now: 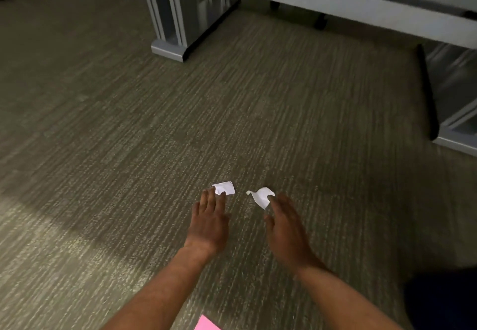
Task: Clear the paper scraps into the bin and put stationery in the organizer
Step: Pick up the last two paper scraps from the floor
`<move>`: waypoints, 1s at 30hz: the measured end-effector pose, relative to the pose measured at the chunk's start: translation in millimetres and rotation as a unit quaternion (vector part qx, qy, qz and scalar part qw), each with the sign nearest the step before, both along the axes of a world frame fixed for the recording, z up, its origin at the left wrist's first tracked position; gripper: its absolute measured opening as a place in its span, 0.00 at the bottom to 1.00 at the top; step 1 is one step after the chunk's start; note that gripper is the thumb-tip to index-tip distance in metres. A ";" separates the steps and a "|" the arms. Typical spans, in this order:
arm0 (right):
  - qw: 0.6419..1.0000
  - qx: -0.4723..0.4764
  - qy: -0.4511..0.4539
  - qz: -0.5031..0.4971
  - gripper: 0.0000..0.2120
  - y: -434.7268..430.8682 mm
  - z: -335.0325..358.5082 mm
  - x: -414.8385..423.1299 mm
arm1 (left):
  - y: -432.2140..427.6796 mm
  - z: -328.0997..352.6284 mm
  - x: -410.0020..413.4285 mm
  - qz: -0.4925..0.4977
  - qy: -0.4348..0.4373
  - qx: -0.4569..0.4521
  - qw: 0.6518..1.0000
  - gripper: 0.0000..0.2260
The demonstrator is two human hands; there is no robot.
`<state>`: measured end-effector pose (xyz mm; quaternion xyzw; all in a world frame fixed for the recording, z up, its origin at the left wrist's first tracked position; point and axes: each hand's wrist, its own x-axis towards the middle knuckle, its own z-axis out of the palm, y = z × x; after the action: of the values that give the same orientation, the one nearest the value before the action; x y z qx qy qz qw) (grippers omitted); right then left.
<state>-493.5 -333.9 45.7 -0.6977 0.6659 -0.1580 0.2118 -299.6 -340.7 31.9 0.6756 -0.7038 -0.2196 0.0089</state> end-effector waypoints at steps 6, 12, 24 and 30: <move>0.999 0.034 0.011 -0.008 0.23 -36.2 -73.2 5.5 | -29.0 -67.1 11.4 0.004 0.007 -0.004 1.000 0.26; 0.995 0.051 0.064 0.049 0.26 -54.1 -109.4 7.0 | -44.8 -106.4 8.7 -0.007 -0.016 0.050 0.999 0.28; 0.978 0.109 0.171 0.058 0.27 -71.7 -146.9 -0.3 | -84.1 -133.1 -12.3 -0.019 -0.079 0.058 0.995 0.28; 0.981 0.111 0.157 0.041 0.27 -75.9 -145.9 3.2 | -93.0 -126.8 -7.6 -0.010 -0.076 0.061 0.995 0.29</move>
<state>-490.3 -409.9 -100.1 -0.7130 0.6748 0.0371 0.1868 -307.2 -433.8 -94.9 0.6822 -0.6948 -0.2104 -0.0877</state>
